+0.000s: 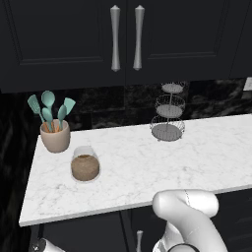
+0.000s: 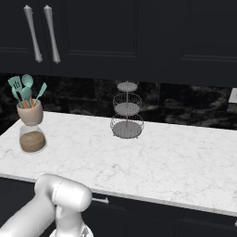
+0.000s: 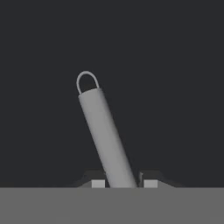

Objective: Pick the peeler from the drawer and place it on the counter.

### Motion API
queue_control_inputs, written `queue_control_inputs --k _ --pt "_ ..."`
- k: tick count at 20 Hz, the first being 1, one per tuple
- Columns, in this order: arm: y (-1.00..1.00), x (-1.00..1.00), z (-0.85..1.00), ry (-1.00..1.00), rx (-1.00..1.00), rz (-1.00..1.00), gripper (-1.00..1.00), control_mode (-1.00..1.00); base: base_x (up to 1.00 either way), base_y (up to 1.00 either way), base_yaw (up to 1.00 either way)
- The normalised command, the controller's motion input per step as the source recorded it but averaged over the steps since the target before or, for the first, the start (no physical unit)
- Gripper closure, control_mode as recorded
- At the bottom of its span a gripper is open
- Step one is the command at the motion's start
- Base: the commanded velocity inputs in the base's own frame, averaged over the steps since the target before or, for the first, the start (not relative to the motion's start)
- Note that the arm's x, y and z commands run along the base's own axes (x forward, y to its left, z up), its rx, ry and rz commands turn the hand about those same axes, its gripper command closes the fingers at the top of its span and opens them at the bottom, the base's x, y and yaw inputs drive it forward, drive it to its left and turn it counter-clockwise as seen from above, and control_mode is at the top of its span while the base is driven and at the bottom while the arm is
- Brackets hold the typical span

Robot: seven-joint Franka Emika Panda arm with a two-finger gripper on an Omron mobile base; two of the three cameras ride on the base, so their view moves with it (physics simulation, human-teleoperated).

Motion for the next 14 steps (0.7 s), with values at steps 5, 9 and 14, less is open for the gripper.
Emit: queue_control_inputs --k 5,9,14 --pt "-0.64 -0.66 0.04 -0.04 0.04 0.00 1.00 -1.00 0.00 0.00 0.00" --pt "-0.41 -0.24 0.87 -0.16 0.30 -0.01 1.00 -1.00 0.00 0.00 0.00" --pt "-0.11 0.02 1.00 -0.25 0.33 -0.06 1.00 -1.00 0.00 0.00 0.00"
